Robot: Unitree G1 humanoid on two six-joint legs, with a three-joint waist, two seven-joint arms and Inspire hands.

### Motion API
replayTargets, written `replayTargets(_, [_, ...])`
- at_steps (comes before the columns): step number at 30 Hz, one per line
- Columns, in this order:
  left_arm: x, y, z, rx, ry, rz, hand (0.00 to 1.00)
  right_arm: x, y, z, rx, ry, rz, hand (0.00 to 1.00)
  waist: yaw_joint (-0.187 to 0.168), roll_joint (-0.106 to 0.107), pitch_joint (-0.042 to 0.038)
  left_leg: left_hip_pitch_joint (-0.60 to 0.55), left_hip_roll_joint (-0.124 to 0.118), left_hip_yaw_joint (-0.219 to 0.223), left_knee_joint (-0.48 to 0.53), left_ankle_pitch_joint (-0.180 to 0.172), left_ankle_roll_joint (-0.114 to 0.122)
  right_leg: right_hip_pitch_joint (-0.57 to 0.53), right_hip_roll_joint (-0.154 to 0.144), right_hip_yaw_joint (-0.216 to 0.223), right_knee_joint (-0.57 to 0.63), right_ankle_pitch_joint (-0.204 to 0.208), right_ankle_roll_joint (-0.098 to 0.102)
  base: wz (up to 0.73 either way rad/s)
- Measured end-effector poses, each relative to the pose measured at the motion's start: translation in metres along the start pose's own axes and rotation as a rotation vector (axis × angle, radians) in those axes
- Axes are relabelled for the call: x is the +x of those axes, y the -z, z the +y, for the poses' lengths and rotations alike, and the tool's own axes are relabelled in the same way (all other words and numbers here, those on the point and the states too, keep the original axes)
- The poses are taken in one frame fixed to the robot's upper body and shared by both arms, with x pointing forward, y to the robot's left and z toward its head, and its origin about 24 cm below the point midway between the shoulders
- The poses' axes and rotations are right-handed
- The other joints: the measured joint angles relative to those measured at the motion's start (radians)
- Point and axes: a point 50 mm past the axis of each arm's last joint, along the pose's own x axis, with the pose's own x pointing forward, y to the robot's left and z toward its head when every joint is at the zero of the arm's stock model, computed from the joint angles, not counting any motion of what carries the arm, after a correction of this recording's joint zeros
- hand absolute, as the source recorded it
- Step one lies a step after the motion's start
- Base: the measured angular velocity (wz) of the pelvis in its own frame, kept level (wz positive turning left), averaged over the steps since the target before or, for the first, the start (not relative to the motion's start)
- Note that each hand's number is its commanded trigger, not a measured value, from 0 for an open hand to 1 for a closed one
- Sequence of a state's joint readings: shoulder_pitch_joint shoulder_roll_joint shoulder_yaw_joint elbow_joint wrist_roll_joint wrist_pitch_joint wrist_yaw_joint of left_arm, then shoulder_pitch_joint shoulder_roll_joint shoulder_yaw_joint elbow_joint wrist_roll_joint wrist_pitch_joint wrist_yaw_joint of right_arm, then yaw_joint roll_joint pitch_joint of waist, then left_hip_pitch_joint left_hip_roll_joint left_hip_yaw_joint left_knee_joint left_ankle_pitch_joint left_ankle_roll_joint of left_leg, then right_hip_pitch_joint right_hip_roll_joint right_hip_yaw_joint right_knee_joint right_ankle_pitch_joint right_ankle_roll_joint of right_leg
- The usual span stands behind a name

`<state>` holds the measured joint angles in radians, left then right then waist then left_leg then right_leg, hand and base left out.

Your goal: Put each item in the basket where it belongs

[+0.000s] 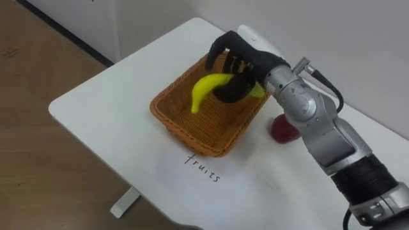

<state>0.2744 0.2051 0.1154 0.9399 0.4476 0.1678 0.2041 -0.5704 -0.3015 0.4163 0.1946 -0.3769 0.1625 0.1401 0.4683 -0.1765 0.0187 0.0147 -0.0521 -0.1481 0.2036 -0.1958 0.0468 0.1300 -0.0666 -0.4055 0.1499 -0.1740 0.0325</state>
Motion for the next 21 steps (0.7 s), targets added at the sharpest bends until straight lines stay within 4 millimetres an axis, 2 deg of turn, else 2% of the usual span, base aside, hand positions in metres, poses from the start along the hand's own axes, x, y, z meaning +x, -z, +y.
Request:
replayTargets(2, [-0.0002,0.0008,-0.0002,0.005,0.0,0.002,0.0,0.0,0.0001,-0.0001,0.0,0.0,0.0,0.0,0.001,0.002,-0.0052,-0.003,-0.001,-0.001,0.0,0.001,0.0,-0.001,-0.001,-0.009,0.0,0.0,0.0,0.0])
replayTargets(7, [-0.0002,0.0011,-0.0001,0.006,0.001,0.003,0.0,0.0,0.0001,-0.0001,0.001,0.0,0.0,0.0,-0.001,0.0,-0.0068,-0.003,-0.002,-0.002,0.002,0.006,0.0,0.002,-0.003,-0.012,0.0,0.0,0.0,0.01])
replayTargets(12, [-0.0001,0.0015,-0.0006,0.007,0.013,0.008,0.0,0.0,0.0003,-0.0002,0.001,0.001,0.002,0.0,-0.02,-0.001,-0.0074,-0.002,-0.012,-0.021,0.001,0.008,0.003,0.01,-0.007,-0.009,0.0,-0.001,0.001,0.1])
replayTargets(21, [0.0016,-0.0003,0.0009,-0.006,0.017,0.013,0.0,0.0,-0.0003,0.0014,0.014,-0.01,-0.002,0.0,-0.021,-0.006,-0.0046,0.013,-0.011,-0.017,0.0,0.009,0.004,0.015,-0.007,-0.006,0.0,-0.001,0.001,-0.01])
